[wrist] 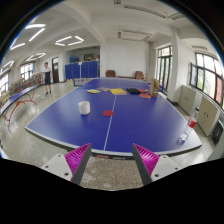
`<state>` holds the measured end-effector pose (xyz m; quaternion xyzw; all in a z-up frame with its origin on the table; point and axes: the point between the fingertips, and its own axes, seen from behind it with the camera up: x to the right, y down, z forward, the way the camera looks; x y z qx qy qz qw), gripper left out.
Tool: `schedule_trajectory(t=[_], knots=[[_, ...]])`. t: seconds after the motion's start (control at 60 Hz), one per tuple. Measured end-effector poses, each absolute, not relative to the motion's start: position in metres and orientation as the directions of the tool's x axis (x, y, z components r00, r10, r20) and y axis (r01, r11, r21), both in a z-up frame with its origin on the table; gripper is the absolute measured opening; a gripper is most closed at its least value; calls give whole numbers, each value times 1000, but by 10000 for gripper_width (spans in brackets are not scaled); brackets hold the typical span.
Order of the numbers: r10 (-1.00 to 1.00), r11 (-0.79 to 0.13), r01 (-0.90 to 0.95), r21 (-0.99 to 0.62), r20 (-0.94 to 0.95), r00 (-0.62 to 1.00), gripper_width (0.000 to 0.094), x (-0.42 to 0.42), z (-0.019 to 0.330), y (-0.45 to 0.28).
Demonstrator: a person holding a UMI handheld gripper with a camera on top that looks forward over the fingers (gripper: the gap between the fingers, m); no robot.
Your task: Pour water
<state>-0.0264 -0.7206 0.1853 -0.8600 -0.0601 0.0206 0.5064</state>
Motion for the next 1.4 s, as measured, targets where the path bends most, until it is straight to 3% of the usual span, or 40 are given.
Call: schedule_trajectory(t=[0.233,0.4,0.533,0.717,0.767,0.833,1.033,1.25,1.4], knots=[[-82,-518,8,-856,59,995,837,221,99,-670],[-176,-462,-20,-887,70,982,843,372,85,-602],[-208,-409,-34,-912,57,976,843,444,78,-533],[-191,-333,-27,-943,40,981,793,479,78,-455],[-189,-323,-33,-946,31,981,720,482,77,-444],[-185,-295,-33,-955,23,982,515,483,79,-434],[-232,-244,6,-970,64,971,371,481,80,-427],[-296,-256,52,-965,130,947,342,486,92,-423],[-381,-254,191,-948,280,881,340,481,154,-413]])
